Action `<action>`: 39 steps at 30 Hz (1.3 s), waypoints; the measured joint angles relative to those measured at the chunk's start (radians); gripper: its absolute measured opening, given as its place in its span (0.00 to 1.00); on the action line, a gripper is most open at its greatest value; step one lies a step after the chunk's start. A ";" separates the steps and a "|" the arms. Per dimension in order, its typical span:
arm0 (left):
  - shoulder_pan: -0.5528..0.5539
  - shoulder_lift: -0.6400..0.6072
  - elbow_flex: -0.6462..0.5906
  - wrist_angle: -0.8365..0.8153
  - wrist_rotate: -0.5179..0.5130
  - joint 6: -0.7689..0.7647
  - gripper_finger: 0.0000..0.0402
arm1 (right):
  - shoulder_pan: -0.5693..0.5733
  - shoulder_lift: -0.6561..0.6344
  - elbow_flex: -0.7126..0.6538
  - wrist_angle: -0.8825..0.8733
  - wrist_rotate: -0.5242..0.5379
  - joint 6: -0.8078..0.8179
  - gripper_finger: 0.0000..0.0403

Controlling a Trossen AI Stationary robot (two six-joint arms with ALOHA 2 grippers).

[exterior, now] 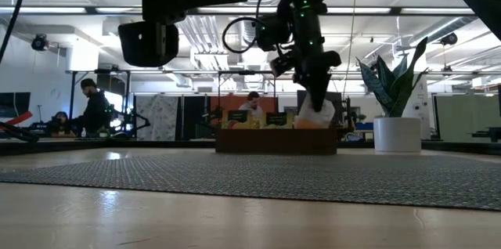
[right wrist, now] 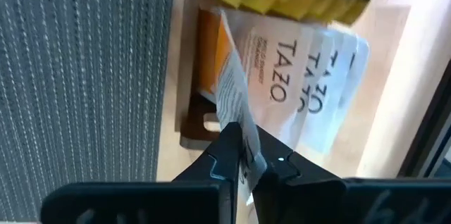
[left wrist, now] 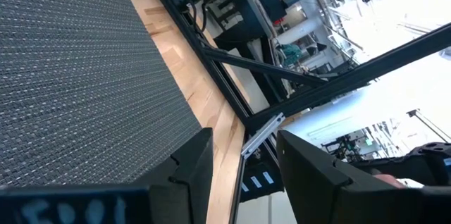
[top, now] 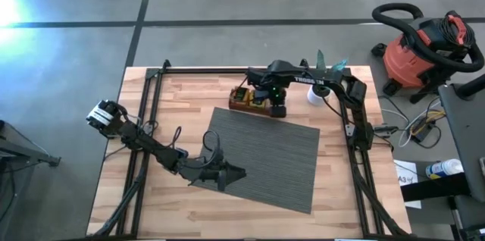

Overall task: Pick & Place Tea
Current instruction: Put the white orange tea bag into the right section of the wooden organizer

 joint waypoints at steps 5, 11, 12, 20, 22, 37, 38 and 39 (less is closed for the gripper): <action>-0.001 0.000 0.000 0.000 -0.001 0.000 0.38 | 0.000 0.000 0.000 -0.057 0.035 0.021 0.03; -0.001 0.000 0.000 0.000 -0.001 0.005 0.38 | 0.000 0.000 0.000 -0.055 0.050 0.032 0.03; -0.001 0.000 0.000 0.000 -0.001 0.005 0.38 | 0.002 0.000 0.000 -0.045 0.050 0.037 0.03; -0.008 0.000 0.000 0.000 -0.001 0.003 0.38 | 0.031 0.000 0.000 -0.019 0.044 0.046 0.03; -0.010 0.000 0.000 0.000 -0.001 0.003 0.38 | 0.036 0.000 0.000 -0.021 0.044 0.058 0.05; 0.003 0.000 0.007 0.002 -0.040 0.072 0.38 | 0.063 -0.179 0.000 -0.139 0.043 0.152 0.02; 0.007 0.000 0.008 0.002 -0.040 0.073 0.38 | 0.061 -0.192 0.000 -0.135 0.044 0.160 0.02; 0.009 0.000 0.008 0.002 -0.040 0.073 0.38 | 0.059 -0.202 0.000 -0.130 0.045 0.164 0.02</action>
